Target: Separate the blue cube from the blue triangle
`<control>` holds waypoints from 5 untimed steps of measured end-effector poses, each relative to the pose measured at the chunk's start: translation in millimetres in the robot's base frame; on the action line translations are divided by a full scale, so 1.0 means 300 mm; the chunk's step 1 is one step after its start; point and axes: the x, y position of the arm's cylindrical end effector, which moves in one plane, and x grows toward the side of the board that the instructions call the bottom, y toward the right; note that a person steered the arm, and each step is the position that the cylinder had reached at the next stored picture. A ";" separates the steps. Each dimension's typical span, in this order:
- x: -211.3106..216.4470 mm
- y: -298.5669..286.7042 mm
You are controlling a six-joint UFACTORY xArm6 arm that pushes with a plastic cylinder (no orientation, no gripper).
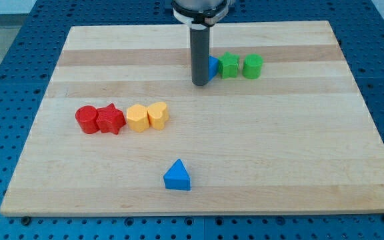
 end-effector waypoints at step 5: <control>-0.050 -0.027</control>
